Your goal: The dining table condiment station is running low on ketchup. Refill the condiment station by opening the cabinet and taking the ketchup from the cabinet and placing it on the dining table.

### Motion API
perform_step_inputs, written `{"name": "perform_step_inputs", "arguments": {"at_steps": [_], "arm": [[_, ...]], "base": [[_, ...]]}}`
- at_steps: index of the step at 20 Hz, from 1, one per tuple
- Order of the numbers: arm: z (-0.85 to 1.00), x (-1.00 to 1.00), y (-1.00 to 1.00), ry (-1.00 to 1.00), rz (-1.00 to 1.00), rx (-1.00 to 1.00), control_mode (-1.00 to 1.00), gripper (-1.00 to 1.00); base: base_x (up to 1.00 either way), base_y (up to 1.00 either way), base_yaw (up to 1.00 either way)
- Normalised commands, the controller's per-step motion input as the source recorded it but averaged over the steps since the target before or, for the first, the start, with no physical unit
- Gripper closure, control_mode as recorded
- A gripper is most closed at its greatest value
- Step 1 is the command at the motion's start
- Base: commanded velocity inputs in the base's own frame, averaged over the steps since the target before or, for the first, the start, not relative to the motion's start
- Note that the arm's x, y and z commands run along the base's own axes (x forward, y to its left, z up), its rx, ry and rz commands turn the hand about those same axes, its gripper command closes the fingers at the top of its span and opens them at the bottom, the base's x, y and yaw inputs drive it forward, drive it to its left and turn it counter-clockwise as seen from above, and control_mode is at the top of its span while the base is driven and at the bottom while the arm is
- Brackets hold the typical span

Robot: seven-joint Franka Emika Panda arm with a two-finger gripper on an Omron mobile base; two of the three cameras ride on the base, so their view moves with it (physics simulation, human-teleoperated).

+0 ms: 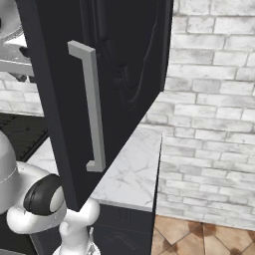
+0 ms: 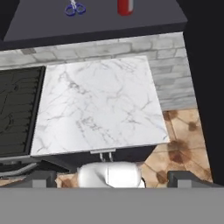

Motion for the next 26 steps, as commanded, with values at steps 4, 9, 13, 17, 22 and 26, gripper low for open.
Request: {"name": "perform_step_inputs", "arguments": {"at_steps": [4,9,13,17,22,26], "arm": [[-0.70,0.80,-0.03,-0.15,0.05,-0.02,-1.00,-1.00],[-0.22,0.61,-0.15,-0.09,0.02,-0.01,-1.00,-1.00],[0.03,0.26,-0.29,-0.01,0.00,0.01,-1.00,-1.00],[0.14,0.25,-0.21,0.02,0.00,0.01,-1.00,-1.00],[0.17,0.51,-0.01,0.06,0.00,0.00,-1.00,-1.00],[0.04,0.62,0.00,0.00,0.00,0.00,-1.00,-1.00]], "base": [[0.00,0.00,0.00],[0.00,0.00,0.00],[0.00,0.00,0.00],[0.00,0.00,0.00],[0.00,0.00,0.00],[0.00,0.00,0.00]]}}
